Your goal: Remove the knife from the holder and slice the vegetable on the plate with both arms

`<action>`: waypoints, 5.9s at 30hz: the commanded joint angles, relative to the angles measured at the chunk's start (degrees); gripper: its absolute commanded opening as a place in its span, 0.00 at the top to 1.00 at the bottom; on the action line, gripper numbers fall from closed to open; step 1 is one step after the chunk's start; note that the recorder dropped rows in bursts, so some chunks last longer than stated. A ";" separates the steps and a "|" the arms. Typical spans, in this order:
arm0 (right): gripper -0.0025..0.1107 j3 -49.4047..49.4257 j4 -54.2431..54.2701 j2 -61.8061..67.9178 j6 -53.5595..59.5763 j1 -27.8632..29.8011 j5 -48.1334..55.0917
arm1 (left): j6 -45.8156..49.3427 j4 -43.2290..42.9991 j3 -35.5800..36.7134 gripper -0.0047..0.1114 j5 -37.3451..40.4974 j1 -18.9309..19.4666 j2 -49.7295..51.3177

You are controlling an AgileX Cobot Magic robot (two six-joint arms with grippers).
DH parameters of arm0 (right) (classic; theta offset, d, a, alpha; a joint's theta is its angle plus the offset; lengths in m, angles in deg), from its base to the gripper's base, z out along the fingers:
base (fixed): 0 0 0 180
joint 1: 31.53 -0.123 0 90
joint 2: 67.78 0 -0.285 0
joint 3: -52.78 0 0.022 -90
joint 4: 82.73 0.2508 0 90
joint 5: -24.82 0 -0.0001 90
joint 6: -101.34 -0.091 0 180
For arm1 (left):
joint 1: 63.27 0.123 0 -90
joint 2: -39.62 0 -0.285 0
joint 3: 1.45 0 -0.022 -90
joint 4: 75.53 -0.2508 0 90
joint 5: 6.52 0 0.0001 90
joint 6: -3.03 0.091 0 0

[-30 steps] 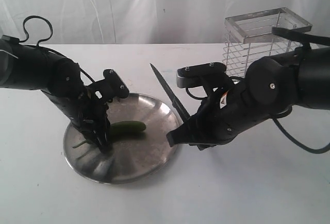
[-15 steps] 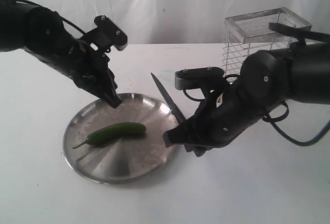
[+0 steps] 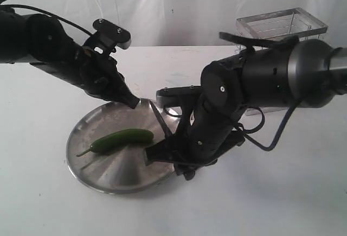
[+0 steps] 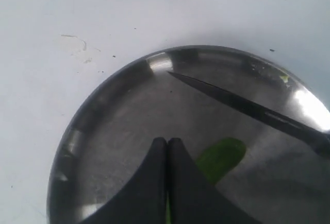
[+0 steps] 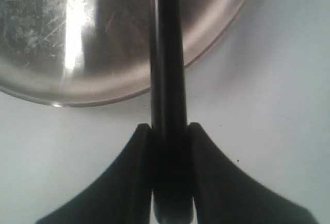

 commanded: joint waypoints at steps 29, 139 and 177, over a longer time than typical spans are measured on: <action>0.98 -0.49 -1.36 1.34 -2.34 -4.49 1.39 | 17.91 26.96 0.88 0.96 -1.96 1.95 6.73; 0.98 -0.37 -8.58 3.13 -11.30 -5.76 -6.71 | 39.28 47.28 0.88 0.96 -4.07 0.85 7.73; 0.98 -0.37 -7.39 3.13 -9.62 -5.86 -4.36 | 39.48 46.46 0.88 0.96 -3.95 0.85 7.73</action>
